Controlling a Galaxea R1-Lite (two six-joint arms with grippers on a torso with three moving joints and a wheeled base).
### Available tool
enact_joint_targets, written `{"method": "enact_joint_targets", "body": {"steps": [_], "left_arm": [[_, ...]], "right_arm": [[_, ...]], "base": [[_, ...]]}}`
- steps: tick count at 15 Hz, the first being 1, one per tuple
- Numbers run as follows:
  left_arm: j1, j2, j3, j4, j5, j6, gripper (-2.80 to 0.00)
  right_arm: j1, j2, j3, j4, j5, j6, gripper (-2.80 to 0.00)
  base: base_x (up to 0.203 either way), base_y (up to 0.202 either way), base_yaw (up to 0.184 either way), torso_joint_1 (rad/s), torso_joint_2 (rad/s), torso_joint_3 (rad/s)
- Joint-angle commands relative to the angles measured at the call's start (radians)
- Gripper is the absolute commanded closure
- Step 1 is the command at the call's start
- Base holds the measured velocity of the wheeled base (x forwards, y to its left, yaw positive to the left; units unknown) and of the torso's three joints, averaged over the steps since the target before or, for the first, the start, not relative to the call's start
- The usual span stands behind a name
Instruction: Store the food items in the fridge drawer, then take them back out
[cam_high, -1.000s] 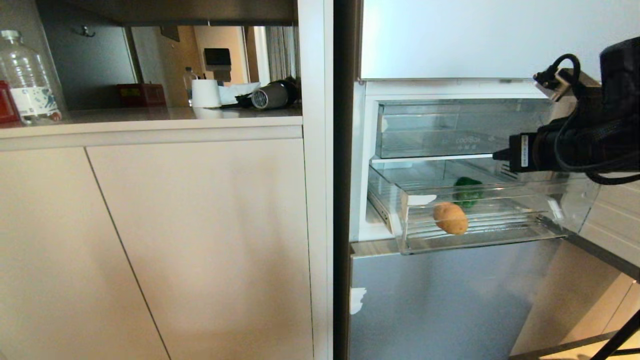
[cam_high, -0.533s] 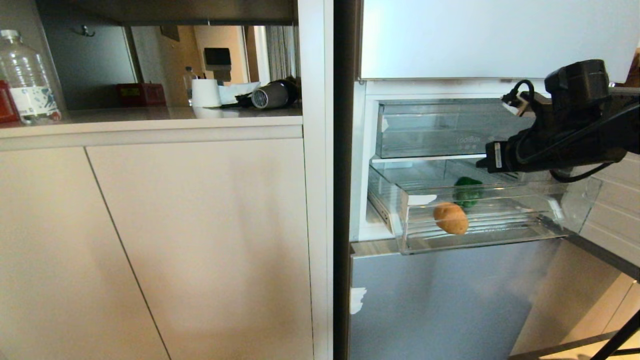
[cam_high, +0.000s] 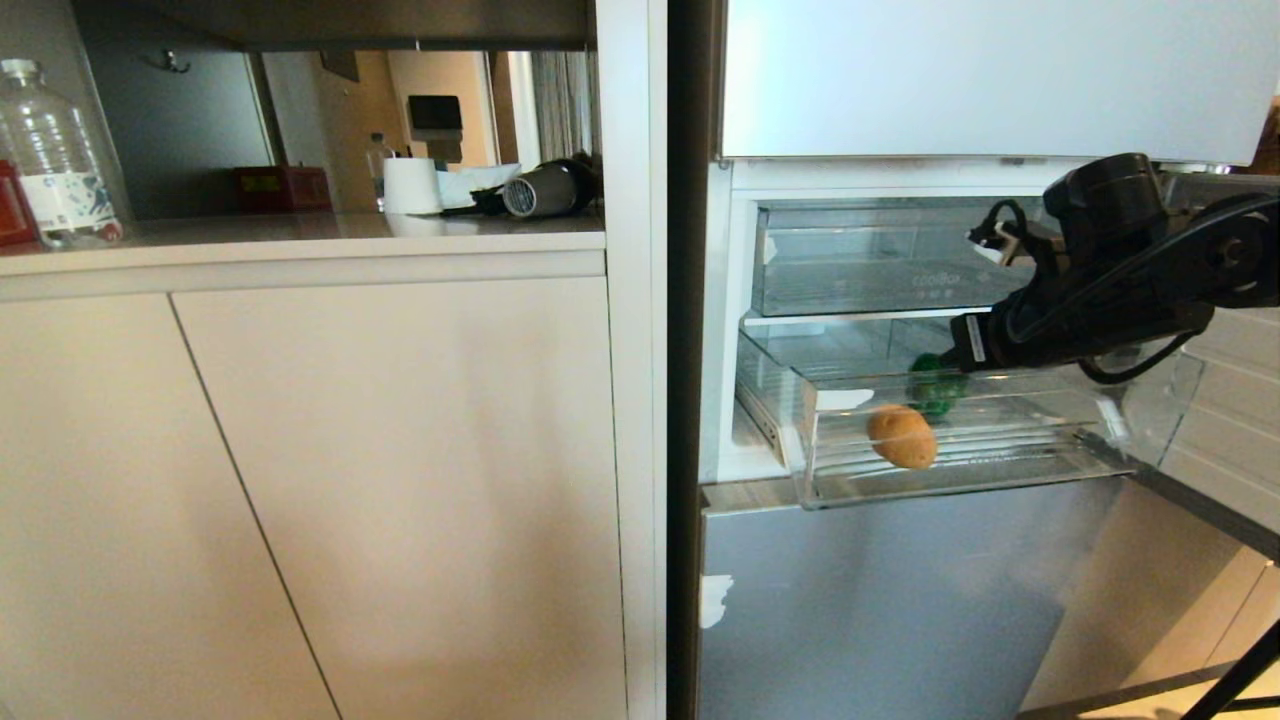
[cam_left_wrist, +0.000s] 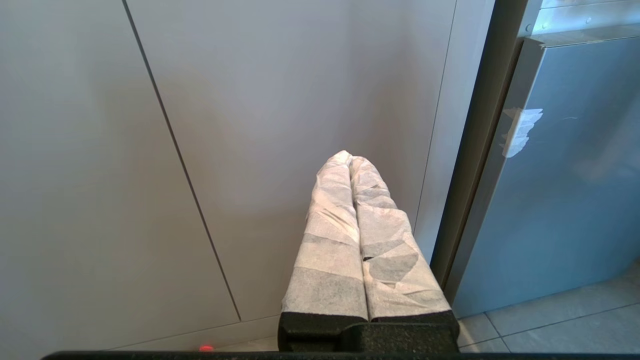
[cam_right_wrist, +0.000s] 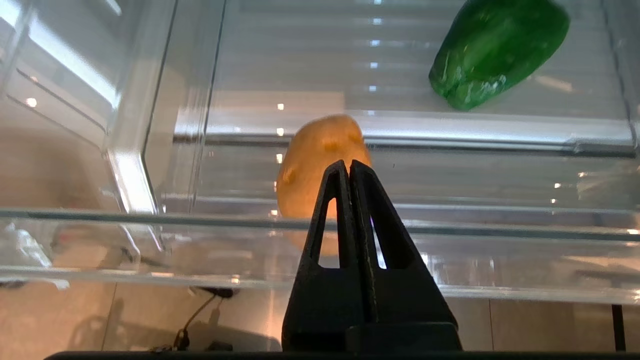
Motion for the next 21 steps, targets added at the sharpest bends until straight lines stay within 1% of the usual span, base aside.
{"method": "enact_joint_targets", "body": {"steps": [1,5,9,14,17,19,21], "left_arm": [[0.0,-0.002,0.0,0.0,0.0,0.0,0.0],[0.0,-0.002,0.0,0.0,0.0,0.0,0.0],[0.001,-0.002,0.0,0.001,0.0,0.0,0.0],[0.0,-0.001,0.0,0.001,0.0,0.0,0.0],[0.0,-0.002,0.0,0.001,0.0,0.0,0.0],[0.0,-0.002,0.0,0.0,0.0,0.0,0.0],[0.0,-0.002,0.0,0.001,0.0,0.0,0.0]], "right_arm": [[0.0,0.004,-0.011,0.024,0.001,-0.009,0.0],[0.0,-0.001,-0.054,0.133,0.001,-0.022,0.0],[0.0,-0.039,-0.114,0.319,-0.001,-0.046,0.0],[0.001,-0.126,-0.087,0.424,0.001,-0.053,0.0],[0.003,-0.17,-0.028,0.433,0.002,-0.056,0.0],[0.003,-0.177,-0.025,0.426,0.004,-0.05,0.0],[0.001,-0.171,-0.027,0.371,0.008,-0.046,0.0]], "base": [[0.0,0.0,0.0,0.0,0.0,0.0],[0.0,0.0,0.0,0.0,0.0,0.0],[0.0,0.0,0.0,0.0,0.0,0.0],[0.0,0.0,0.0,0.0,0.0,0.0],[0.0,0.0,0.0,0.0,0.0,0.0],[0.0,0.0,0.0,0.0,0.0,0.0],[0.0,0.0,0.0,0.0,0.0,0.0]]}}
